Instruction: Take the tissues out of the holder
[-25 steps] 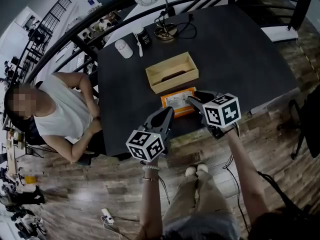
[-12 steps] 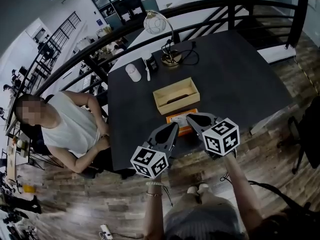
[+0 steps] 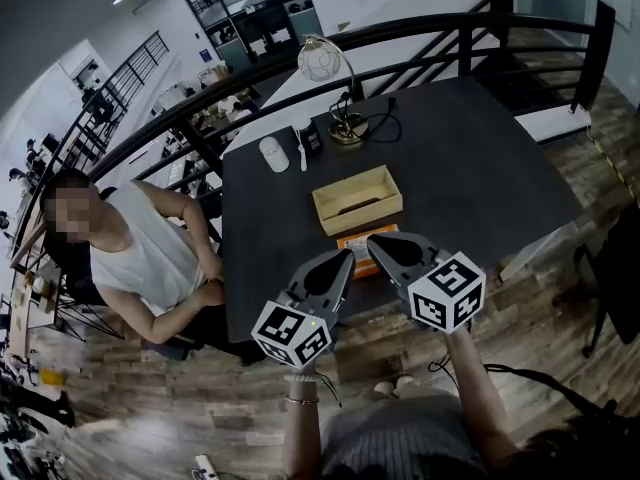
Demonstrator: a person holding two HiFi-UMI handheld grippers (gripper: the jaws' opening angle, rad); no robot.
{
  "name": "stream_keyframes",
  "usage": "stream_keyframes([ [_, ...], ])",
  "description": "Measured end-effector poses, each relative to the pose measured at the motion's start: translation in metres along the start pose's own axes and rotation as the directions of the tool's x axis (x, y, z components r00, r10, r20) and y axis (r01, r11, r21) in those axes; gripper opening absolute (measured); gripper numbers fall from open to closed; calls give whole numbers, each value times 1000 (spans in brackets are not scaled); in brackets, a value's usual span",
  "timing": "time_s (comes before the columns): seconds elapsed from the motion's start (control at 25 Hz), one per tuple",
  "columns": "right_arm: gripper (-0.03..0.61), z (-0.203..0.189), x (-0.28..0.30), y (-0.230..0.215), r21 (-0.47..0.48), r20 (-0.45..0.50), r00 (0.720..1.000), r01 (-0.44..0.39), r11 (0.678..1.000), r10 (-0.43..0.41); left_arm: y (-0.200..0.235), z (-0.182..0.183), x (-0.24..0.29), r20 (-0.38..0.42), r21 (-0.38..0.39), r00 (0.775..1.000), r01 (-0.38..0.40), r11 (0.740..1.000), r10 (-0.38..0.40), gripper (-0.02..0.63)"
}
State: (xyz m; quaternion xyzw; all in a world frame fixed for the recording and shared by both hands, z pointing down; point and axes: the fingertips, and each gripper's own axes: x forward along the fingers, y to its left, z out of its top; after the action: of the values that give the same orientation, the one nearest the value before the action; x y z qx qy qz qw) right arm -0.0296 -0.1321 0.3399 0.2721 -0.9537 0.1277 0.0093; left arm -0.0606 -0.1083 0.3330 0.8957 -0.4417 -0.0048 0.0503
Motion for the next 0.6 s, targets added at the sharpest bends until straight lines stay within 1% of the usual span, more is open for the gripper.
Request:
stream_keyframes([
  [0.12,12,2,-2,6,-25,8,1000,-4,1000,4,-5,3,-3,4,15,1000,9,1000,-9,8],
  [0.6,12,5,-5,11,-61,28,1000,-11,998,13,-12,7,3,14,25,999,41,999,-41,8],
])
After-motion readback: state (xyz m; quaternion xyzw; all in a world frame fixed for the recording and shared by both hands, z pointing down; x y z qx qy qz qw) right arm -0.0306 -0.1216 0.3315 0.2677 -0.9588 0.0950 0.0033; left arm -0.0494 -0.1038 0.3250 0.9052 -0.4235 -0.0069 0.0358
